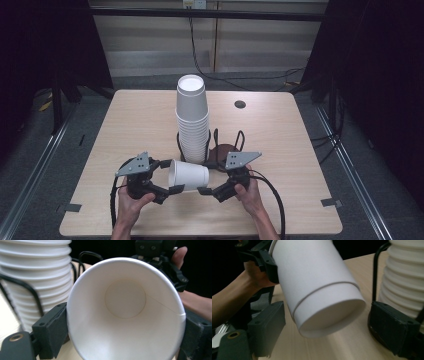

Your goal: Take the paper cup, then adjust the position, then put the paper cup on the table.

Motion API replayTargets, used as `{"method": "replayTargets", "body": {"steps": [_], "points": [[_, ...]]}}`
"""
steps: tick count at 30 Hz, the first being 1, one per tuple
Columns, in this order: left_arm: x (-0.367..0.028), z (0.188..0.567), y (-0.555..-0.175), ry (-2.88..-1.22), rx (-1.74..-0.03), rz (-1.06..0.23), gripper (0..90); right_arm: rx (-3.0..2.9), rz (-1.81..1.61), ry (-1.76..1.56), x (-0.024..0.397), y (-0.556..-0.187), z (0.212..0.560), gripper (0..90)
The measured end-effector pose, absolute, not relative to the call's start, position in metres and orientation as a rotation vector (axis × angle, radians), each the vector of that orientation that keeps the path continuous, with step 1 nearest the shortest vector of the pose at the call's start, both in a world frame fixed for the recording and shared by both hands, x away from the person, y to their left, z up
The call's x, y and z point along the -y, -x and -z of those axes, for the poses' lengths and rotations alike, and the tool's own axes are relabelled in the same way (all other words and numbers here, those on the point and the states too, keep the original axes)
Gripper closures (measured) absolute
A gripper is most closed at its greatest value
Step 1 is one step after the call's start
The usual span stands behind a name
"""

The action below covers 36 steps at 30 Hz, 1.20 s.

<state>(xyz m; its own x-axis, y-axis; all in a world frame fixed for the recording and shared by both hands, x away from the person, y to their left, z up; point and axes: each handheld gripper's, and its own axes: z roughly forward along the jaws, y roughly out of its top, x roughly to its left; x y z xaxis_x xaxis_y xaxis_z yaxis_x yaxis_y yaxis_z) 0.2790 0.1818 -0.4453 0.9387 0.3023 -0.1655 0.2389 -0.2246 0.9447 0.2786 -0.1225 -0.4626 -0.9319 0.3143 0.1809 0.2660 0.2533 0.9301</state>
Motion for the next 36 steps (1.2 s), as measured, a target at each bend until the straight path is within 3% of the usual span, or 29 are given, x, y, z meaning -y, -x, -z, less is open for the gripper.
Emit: {"method": "replayTargets", "body": {"steps": [36], "points": [[-0.235,0.426,-0.296,-1.947,-0.596,-0.166,9.9,-1.801,-1.648,-0.917,0.157,-0.248,0.508,13.4]]}}
